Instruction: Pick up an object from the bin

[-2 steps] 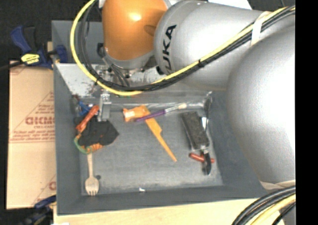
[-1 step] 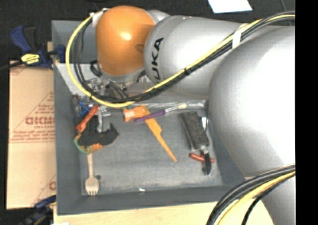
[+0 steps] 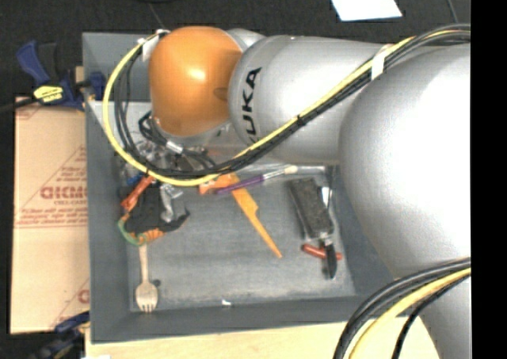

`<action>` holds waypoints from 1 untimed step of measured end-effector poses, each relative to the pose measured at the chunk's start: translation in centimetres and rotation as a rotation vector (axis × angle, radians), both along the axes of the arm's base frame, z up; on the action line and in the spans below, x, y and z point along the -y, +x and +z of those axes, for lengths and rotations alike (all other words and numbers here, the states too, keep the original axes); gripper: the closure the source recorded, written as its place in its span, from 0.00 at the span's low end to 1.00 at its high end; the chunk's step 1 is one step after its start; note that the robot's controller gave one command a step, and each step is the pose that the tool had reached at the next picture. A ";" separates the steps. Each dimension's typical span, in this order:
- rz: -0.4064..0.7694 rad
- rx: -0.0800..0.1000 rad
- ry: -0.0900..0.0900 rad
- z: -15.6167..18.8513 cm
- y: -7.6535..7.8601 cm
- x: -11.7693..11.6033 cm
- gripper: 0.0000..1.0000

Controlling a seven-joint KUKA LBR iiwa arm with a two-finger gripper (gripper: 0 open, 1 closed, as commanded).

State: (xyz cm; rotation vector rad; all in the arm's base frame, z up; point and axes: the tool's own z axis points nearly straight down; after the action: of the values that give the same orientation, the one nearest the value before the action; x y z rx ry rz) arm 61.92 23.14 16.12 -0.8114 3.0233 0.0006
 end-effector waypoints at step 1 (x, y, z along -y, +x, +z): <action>0.247 -0.001 -0.003 -1.8 0.2 2.0 0.00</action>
Offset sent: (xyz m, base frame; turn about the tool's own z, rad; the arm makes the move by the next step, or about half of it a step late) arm -0.0038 -0.0382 -0.0912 -0.5364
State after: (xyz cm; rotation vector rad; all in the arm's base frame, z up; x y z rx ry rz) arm 62.11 21.13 14.30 -1.1782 2.9027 -0.0016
